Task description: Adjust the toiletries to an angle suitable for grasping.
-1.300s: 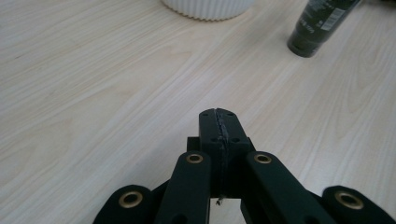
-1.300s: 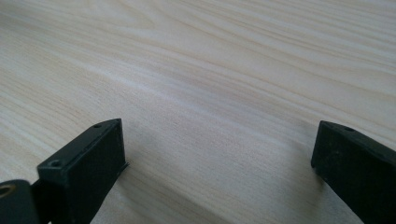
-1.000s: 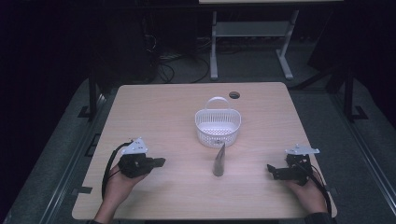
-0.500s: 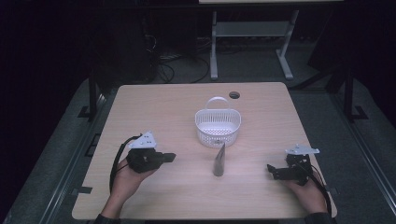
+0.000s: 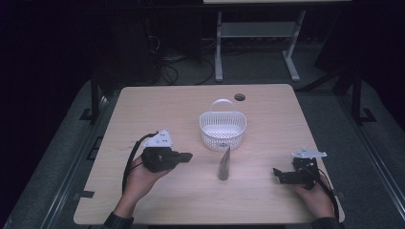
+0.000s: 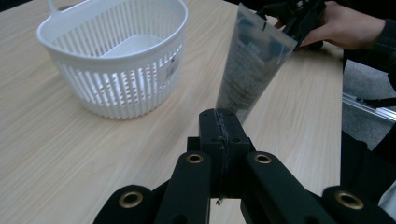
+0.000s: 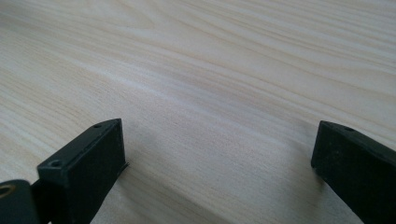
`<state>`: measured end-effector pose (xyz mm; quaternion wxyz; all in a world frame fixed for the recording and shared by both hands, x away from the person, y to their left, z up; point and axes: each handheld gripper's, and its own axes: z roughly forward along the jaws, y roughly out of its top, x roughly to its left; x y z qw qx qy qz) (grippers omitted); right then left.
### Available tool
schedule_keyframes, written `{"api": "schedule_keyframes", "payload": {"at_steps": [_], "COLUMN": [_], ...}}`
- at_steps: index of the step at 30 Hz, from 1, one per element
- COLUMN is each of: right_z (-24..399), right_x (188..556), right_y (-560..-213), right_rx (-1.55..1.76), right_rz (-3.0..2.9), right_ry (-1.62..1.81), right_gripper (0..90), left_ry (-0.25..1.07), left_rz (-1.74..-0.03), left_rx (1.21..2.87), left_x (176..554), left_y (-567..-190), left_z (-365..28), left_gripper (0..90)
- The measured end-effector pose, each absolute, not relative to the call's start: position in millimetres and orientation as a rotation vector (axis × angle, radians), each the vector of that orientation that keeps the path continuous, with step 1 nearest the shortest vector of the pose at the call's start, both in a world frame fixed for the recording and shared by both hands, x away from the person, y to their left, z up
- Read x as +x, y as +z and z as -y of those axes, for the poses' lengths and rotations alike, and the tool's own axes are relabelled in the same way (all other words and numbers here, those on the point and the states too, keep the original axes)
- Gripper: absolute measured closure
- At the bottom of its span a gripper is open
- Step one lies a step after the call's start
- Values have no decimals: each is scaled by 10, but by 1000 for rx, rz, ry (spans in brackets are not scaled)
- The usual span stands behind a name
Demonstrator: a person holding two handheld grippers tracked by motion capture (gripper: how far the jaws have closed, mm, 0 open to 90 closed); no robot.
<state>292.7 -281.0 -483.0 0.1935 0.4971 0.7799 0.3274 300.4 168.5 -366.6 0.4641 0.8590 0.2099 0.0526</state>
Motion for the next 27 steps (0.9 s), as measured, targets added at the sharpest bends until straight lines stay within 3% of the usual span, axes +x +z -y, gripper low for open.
{"api": "schedule_keyframes", "payload": {"at_steps": [27], "right_z": [2810], "right_x": [2927], "right_y": [-4830], "right_rx": [1394], "right_rz": [-2188], "right_ry": [918], "right_gripper": [23], "left_ry": [50], "left_rz": [-377], "left_rx": [2117], "left_x": [3011], "left_y": [-3600], "left_z": [-1111], "left_gripper": [896]}}
